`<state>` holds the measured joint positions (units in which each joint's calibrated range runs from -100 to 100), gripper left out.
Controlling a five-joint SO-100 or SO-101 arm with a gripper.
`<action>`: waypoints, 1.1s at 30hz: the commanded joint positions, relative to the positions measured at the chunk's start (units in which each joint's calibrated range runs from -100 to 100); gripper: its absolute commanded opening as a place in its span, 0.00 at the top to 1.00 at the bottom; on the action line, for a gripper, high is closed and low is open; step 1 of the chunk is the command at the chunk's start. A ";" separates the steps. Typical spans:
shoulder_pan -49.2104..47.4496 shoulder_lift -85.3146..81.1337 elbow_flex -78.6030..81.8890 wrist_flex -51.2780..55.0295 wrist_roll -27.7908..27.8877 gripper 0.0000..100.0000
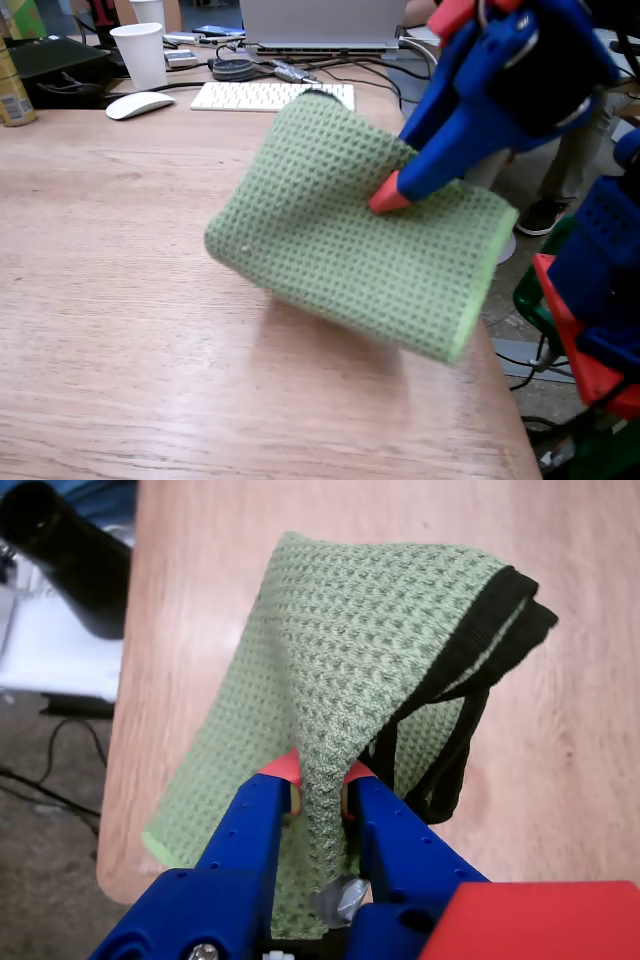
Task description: Clean the table
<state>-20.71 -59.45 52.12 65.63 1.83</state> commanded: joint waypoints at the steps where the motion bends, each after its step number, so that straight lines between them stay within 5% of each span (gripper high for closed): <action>1: -2.81 -5.99 5.79 -5.20 -0.39 1.00; 16: -10.93 -31.03 38.73 -10.05 -0.24 1.00; 23: -8.56 -27.17 24.95 -7.59 -0.24 0.60; 28: -7.88 -9.08 3.52 0.79 -0.68 0.59; 33: 11.75 -7.88 -0.73 -7.67 -0.78 0.60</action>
<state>-14.98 -66.88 53.56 64.80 1.25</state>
